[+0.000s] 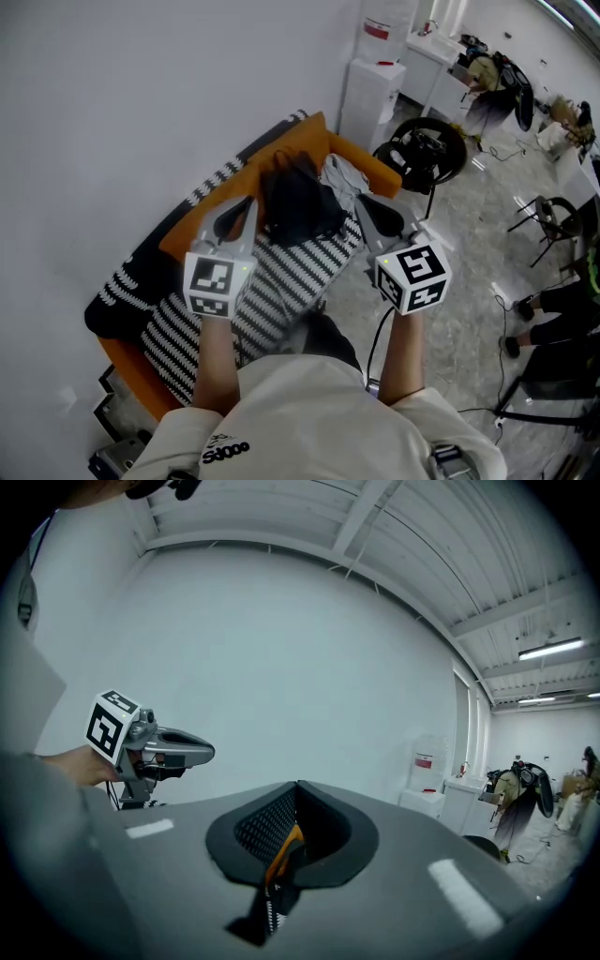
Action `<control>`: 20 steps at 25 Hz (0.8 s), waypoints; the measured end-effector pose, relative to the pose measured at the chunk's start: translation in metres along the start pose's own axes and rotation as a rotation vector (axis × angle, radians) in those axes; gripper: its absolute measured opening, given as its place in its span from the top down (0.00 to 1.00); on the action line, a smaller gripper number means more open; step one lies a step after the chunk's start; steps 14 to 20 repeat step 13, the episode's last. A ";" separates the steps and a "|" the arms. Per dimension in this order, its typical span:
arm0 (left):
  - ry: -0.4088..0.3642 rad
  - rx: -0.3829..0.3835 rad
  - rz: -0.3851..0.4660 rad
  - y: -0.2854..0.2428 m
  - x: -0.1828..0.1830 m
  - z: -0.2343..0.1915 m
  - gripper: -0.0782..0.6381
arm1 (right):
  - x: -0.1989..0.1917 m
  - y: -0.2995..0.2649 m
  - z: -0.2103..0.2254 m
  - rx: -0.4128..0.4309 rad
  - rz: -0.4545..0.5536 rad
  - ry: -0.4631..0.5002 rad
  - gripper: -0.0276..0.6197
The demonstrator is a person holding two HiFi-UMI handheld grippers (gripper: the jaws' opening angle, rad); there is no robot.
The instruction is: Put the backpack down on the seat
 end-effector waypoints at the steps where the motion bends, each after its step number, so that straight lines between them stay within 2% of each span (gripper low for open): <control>1: 0.001 0.000 -0.002 -0.001 -0.002 0.000 0.88 | -0.002 -0.001 0.001 -0.001 -0.003 -0.002 0.95; 20: 0.005 -0.017 -0.008 -0.016 -0.009 -0.001 0.88 | -0.014 -0.017 0.006 0.012 -0.036 -0.018 0.95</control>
Point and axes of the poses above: the fingertips, and each gripper's own axes: y backward along the fingers, z to its right, x out of its top, the point moved 1 cm from there along y, backward along the fingers, and after that the axes turned 7 degrees about -y, right-handed, at the moved point
